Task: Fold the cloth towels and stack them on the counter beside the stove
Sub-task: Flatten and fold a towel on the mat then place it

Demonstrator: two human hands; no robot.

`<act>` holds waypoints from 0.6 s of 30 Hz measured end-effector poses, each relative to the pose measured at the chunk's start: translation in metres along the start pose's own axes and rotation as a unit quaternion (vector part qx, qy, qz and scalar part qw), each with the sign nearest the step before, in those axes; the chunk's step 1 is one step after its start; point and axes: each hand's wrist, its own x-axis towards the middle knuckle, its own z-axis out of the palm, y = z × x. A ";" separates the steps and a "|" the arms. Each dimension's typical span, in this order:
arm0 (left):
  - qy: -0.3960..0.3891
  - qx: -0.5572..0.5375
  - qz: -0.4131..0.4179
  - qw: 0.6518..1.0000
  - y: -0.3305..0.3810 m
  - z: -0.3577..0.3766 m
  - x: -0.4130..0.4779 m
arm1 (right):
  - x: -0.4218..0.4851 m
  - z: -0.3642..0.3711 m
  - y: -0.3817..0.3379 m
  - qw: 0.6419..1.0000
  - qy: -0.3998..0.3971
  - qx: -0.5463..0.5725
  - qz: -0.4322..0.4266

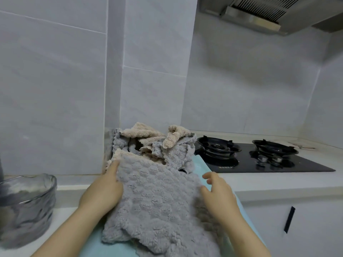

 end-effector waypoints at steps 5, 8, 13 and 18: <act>0.014 -0.075 0.018 0.997 0.001 -0.003 -0.018 | -0.042 -0.005 0.021 0.998 -0.039 0.020 0.052; -0.009 -0.111 0.057 0.992 -0.005 -0.004 -0.043 | -0.065 -0.008 0.029 0.996 -0.038 0.036 0.068; -0.059 -0.141 0.027 0.988 -0.026 -0.012 -0.073 | -0.084 -0.008 0.032 0.999 0.005 -0.003 0.053; -0.183 -0.201 0.034 0.962 -0.023 -0.016 -0.085 | -0.087 -0.009 0.027 0.998 0.014 0.004 0.061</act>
